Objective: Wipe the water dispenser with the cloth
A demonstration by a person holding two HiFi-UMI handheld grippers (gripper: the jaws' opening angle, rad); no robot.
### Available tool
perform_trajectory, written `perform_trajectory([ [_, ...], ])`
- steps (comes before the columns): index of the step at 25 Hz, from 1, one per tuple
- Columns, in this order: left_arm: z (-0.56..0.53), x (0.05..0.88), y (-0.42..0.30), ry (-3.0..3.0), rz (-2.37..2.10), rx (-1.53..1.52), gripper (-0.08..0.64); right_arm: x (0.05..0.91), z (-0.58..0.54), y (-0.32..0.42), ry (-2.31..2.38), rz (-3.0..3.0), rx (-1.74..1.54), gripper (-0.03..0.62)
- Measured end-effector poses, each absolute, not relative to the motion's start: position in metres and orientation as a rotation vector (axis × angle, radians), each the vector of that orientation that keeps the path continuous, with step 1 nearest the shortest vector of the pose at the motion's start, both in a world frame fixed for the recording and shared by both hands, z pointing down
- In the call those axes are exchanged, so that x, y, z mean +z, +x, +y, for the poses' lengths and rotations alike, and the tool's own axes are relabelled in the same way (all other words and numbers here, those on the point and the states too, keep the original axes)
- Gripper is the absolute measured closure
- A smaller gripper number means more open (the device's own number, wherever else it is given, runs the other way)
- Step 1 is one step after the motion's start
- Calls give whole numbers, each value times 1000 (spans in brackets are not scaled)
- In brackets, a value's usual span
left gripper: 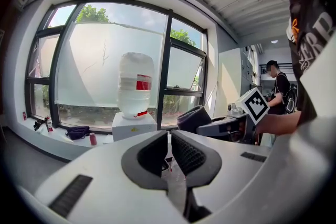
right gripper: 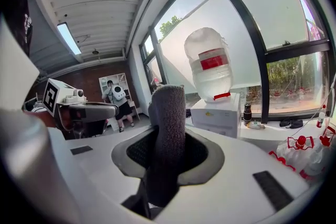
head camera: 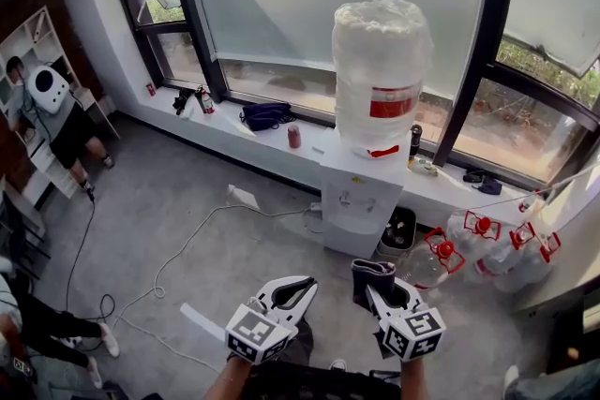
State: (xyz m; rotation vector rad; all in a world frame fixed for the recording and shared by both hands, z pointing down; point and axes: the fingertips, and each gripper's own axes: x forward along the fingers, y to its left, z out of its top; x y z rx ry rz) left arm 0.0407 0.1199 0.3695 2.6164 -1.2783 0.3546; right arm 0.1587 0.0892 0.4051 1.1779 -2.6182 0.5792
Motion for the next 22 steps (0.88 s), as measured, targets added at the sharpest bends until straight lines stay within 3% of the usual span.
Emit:
perform_trajectory([
  [22, -58, 386, -104, 2795, -951, 391, 535, 426, -130, 15, 1451, -2444, 578, 477],
])
